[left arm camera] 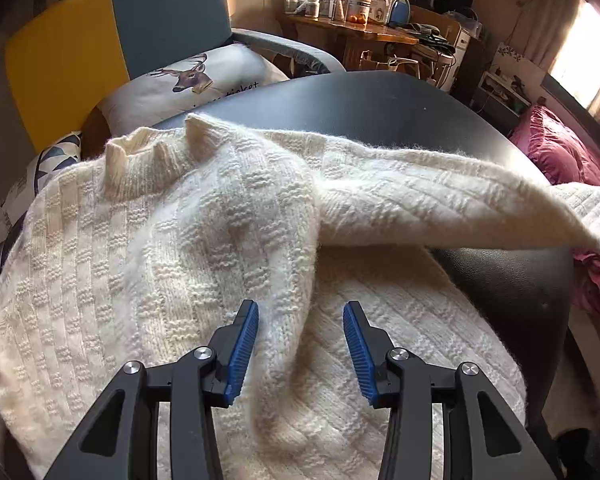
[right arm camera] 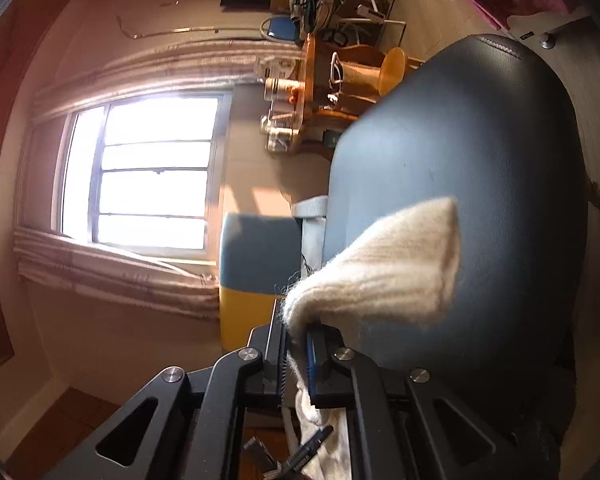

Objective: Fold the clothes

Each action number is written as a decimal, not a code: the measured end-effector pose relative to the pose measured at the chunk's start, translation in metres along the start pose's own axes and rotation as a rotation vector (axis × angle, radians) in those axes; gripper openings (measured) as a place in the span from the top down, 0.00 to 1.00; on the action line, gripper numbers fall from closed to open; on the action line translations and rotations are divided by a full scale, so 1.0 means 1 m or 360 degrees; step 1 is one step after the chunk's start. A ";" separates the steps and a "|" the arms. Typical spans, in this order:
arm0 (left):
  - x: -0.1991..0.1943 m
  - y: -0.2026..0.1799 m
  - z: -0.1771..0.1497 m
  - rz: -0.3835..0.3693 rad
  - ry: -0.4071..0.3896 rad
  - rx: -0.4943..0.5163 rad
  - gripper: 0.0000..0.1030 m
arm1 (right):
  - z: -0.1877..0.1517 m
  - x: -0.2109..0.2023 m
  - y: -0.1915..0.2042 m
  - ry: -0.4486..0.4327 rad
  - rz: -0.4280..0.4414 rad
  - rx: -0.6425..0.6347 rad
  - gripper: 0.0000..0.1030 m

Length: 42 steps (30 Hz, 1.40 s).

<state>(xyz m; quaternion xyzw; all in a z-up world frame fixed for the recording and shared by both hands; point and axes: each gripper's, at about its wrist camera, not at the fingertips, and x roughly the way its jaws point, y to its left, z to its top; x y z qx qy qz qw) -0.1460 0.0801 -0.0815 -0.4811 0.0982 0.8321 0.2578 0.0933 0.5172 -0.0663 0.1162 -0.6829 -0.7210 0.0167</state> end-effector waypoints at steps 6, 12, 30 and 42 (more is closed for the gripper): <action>0.008 -0.002 -0.003 0.0017 0.0053 0.0010 0.55 | 0.049 0.038 -0.008 -0.0236 -0.0147 0.0204 0.94; 0.013 -0.001 -0.007 0.0016 0.0082 0.0060 0.53 | 0.082 0.078 0.008 -0.0286 -0.0088 0.0343 0.92; 0.013 0.020 -0.009 -0.0015 0.0037 -0.0015 0.53 | -0.051 0.076 0.081 0.0347 -0.1155 -0.2089 0.72; 0.012 0.020 -0.014 0.0045 0.0062 -0.0104 0.52 | -0.182 0.167 0.010 0.0980 -0.0882 -0.3075 0.72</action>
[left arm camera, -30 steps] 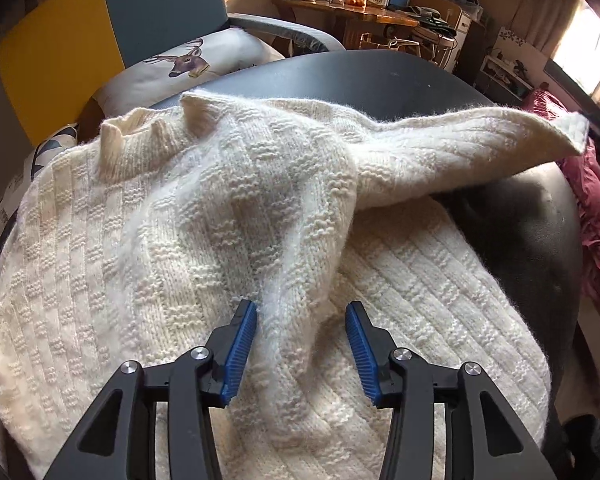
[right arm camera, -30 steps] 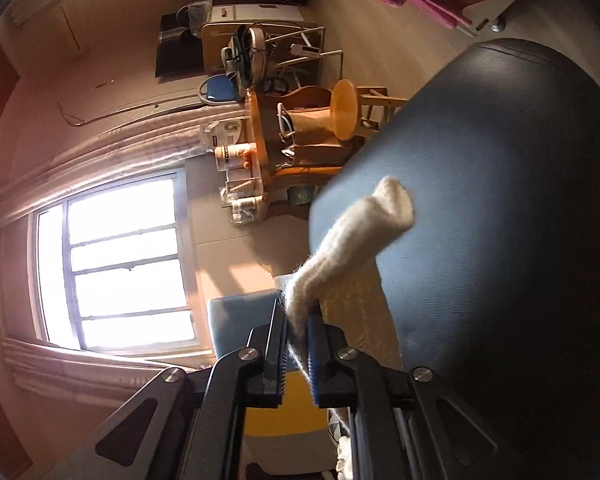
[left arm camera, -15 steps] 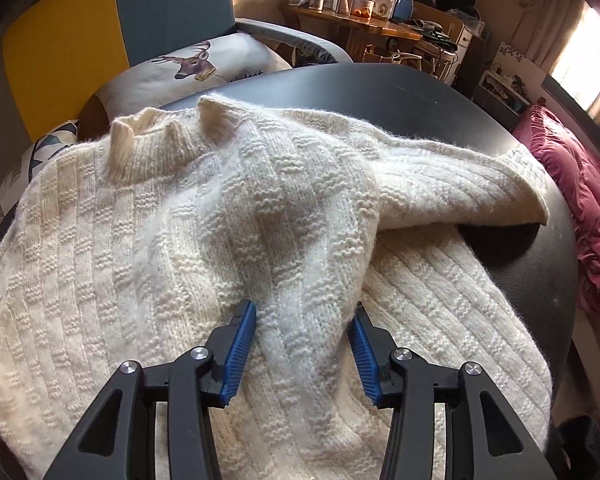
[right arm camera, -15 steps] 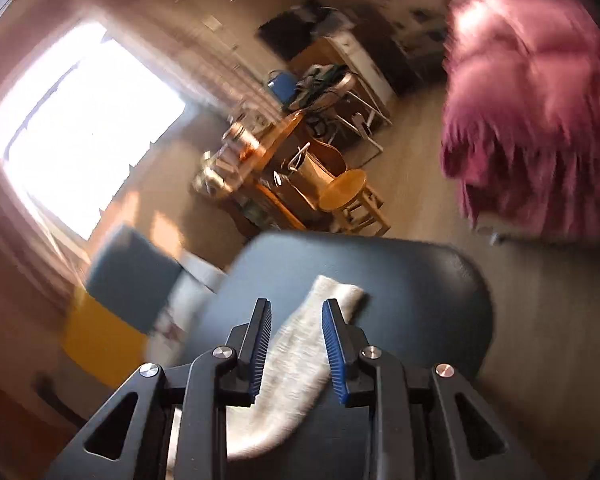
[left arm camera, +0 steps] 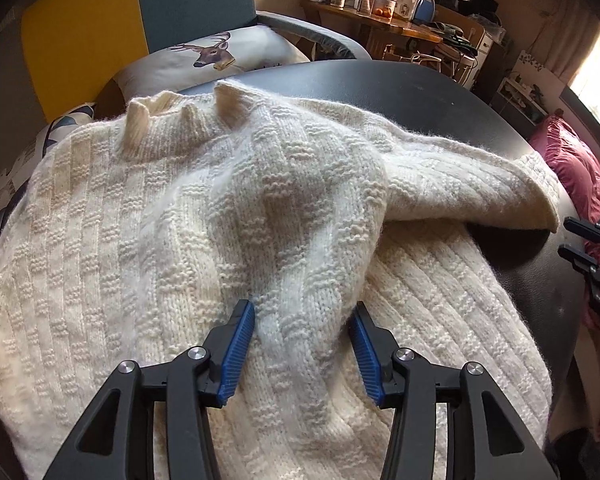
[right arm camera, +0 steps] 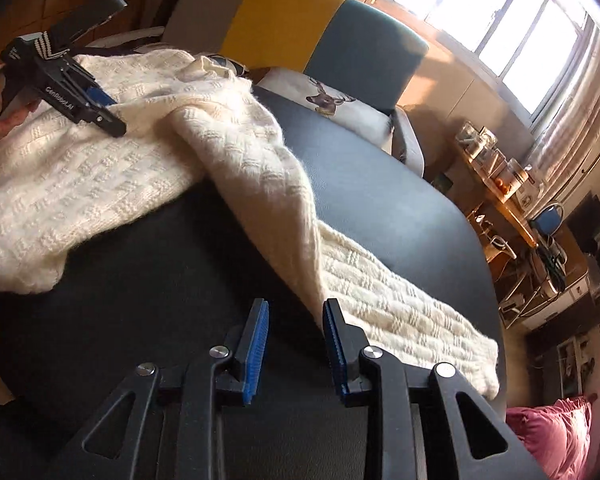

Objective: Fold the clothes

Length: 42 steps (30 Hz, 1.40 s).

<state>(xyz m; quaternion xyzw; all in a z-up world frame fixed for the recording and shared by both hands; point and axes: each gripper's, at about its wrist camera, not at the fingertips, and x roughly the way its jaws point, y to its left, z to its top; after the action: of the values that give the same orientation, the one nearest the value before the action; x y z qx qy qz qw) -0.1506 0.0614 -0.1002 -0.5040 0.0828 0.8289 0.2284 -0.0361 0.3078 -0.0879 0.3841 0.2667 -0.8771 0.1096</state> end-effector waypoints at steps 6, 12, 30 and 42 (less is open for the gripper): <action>0.001 0.000 0.006 0.0001 0.0002 -0.0004 0.50 | 0.001 0.027 -0.002 0.0121 -0.0003 -0.0107 0.72; 0.001 -0.002 0.005 -0.0015 -0.0005 -0.0009 0.42 | 0.012 0.038 -0.011 0.0300 0.0204 -0.0032 0.95; -0.011 -0.012 -0.014 -0.0094 -0.0019 0.0119 0.41 | 0.079 0.041 -0.122 0.0500 0.0181 0.0245 0.91; -0.021 0.008 -0.004 -0.0206 -0.0032 -0.0105 0.41 | 0.046 0.106 -0.197 0.0628 0.0266 0.0724 0.68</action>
<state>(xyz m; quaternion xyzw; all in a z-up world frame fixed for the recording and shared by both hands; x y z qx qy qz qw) -0.1430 0.0471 -0.0846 -0.5073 0.0205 0.8196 0.2656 -0.2153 0.4477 -0.0642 0.5823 0.0473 -0.8107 0.0388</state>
